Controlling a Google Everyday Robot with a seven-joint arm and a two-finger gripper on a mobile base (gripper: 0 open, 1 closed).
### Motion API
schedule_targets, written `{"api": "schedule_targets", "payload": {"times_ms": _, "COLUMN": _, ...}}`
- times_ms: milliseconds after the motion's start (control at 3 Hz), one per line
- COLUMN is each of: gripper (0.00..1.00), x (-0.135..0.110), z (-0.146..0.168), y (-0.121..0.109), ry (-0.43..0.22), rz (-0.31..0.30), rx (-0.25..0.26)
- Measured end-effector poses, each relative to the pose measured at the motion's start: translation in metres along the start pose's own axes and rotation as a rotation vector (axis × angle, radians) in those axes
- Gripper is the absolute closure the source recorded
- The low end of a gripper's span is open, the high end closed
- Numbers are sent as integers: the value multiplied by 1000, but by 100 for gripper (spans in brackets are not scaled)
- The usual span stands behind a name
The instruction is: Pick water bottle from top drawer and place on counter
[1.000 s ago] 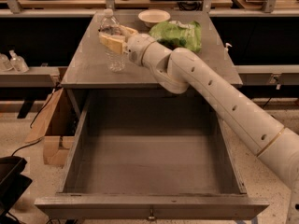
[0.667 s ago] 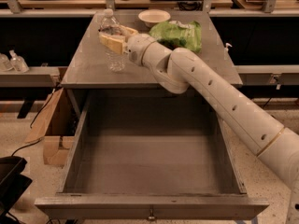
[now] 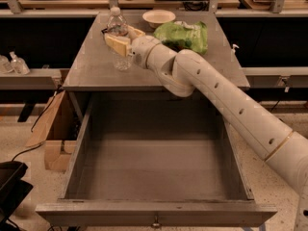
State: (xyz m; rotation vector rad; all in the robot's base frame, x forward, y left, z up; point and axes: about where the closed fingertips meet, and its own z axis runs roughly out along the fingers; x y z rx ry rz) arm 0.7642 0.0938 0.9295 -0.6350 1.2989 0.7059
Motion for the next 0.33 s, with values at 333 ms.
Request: {"api": "schedule_targets", "payload": {"times_ms": 333, "gripper": 0, "x": 0, "z": 1, "y": 2, "ry": -1, "rz": 0, "rx": -3}}
